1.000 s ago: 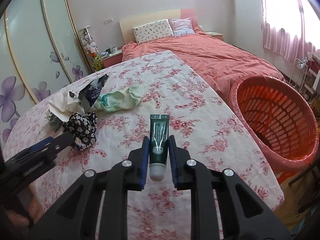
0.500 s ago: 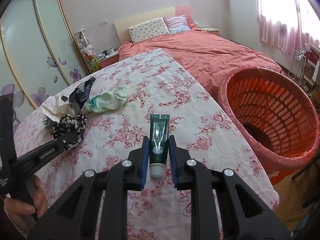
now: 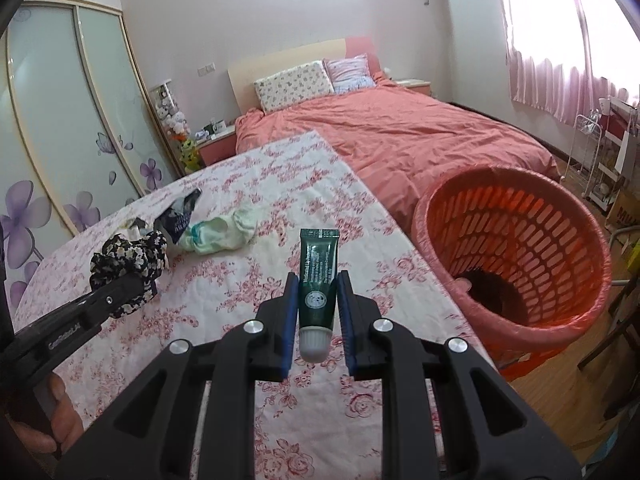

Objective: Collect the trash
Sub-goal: 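Grasp the black floral pouch with the left tool while right holds the tube, then carry tube and pouch to the orange basket and release both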

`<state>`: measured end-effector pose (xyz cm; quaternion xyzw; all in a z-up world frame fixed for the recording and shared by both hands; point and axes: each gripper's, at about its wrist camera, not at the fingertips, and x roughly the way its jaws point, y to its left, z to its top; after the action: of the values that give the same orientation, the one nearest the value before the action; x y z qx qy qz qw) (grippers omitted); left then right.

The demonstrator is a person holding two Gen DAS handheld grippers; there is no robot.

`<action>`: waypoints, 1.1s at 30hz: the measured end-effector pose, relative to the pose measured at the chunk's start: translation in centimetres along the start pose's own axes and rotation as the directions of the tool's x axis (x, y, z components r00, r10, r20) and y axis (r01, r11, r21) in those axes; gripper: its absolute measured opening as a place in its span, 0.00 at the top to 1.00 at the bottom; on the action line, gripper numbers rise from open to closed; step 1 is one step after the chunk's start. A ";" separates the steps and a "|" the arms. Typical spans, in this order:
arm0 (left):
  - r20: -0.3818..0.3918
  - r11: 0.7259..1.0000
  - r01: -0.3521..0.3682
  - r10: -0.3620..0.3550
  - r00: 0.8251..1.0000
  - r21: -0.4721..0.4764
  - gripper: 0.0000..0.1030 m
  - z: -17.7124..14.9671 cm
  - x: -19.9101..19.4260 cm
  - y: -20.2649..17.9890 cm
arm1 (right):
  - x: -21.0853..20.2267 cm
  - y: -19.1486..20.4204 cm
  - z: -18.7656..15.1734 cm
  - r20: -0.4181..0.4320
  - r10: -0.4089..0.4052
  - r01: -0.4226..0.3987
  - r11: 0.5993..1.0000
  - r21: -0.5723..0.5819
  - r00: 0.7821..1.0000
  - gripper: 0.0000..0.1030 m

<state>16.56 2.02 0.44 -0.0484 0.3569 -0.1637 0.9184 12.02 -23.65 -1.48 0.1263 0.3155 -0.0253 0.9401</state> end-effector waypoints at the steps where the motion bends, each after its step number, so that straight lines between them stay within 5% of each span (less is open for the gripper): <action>1: 0.007 1.000 0.010 -0.010 1.000 0.006 0.81 0.1 -0.3 -0.5 | -0.4 -0.2 0.2 0.009 -0.003 0.003 1.000 0.003 1.000 0.81; 13: 0.062 0.990 0.114 -0.120 0.991 0.084 0.81 1.6 -1.1 -6.2 | -4.9 -4.3 2.1 0.129 -0.076 0.068 0.996 0.063 0.989 0.81; 21: 0.064 0.971 0.191 -0.202 0.977 0.142 0.81 2.3 0.0 -10.3 | -6.7 -8.6 3.4 0.211 -0.204 0.185 0.977 0.105 0.956 0.81; 33: -0.003 0.925 0.294 -0.303 0.953 0.241 0.81 2.8 4.4 -18.0 | -4.5 -16.5 4.7 0.204 -0.271 0.227 0.950 0.215 0.941 0.81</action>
<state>16.71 -16.49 3.35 0.0056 0.3073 -0.3423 0.8879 9.10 -40.90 1.21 0.1696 0.2136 -0.1887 0.9434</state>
